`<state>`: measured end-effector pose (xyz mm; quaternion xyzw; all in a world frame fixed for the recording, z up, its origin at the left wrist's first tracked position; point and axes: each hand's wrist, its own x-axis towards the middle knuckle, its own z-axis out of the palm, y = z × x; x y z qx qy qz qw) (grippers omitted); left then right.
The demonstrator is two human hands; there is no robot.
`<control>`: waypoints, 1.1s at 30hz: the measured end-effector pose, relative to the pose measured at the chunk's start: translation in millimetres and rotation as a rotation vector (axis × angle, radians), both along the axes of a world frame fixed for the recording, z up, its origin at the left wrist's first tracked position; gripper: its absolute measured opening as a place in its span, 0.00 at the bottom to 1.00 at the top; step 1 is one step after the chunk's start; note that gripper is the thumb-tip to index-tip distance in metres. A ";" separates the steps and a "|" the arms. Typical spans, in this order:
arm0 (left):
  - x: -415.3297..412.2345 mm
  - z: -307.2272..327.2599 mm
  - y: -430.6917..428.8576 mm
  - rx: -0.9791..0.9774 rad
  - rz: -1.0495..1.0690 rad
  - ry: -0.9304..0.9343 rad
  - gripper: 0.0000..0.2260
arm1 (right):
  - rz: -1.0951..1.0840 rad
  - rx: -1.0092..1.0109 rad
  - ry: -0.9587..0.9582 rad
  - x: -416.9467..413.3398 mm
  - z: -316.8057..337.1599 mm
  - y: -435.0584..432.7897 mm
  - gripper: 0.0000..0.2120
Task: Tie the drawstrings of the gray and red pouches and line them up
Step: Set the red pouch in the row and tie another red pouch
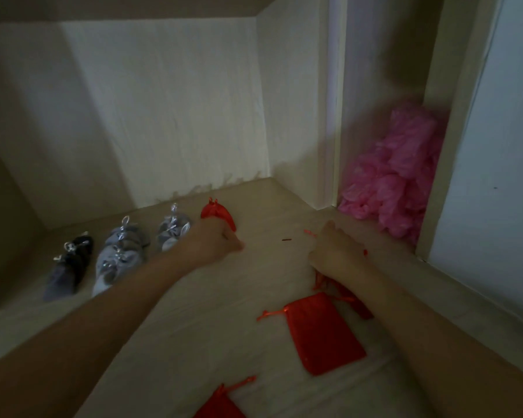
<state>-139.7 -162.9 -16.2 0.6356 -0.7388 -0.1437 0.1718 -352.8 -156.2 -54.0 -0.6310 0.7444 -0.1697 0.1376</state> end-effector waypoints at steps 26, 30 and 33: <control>-5.6 -33.7 102.3 -0.101 -0.028 0.867 0.19 | 0.800 -0.261 -0.817 43.2 65.6 52.7 0.15; 0.6 -24.8 106.2 -0.247 -0.082 0.969 0.14 | 0.814 -0.200 -0.872 50.1 64.4 57.9 0.16; 6.5 -21.4 106.3 -0.337 -0.102 0.957 0.14 | 0.722 -0.215 -0.945 52.0 61.8 56.5 0.10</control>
